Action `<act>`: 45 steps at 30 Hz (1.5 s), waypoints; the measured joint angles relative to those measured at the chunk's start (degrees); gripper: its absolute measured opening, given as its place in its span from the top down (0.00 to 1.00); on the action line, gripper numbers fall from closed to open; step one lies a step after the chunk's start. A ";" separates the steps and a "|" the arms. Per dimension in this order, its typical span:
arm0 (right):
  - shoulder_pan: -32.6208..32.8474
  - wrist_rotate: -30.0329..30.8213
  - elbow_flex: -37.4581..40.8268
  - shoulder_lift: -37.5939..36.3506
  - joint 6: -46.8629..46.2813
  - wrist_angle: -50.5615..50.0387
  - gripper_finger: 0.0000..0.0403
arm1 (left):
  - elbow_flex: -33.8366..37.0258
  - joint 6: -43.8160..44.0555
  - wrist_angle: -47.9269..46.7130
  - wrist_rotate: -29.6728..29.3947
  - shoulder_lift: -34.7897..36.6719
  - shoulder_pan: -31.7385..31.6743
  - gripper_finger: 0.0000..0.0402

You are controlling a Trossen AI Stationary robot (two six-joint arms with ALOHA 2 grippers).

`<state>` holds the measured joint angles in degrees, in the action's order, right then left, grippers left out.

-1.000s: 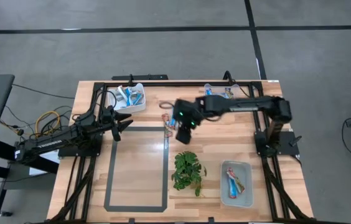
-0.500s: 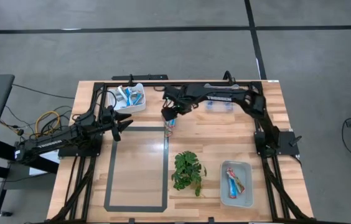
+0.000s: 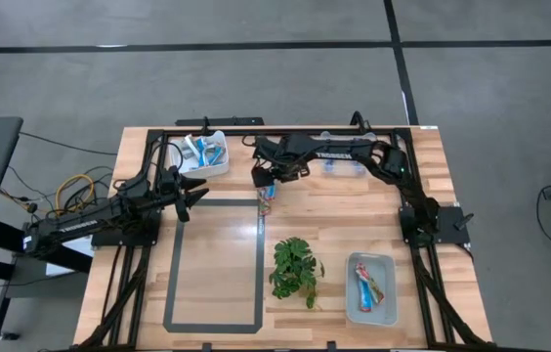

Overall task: Pick and place Granola Bars by type
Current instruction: Put the red granola bar into the gray bin

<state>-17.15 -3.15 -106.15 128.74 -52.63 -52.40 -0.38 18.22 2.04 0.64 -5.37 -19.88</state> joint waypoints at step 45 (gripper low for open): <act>1.09 -5.26 -0.71 3.11 6.80 2.83 0.89 | -0.02 0.00 0.00 0.02 0.00 -0.02 0.56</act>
<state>-16.06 -8.40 -106.86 131.86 -45.83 -49.57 -0.40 18.22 2.04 0.66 -5.37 -19.90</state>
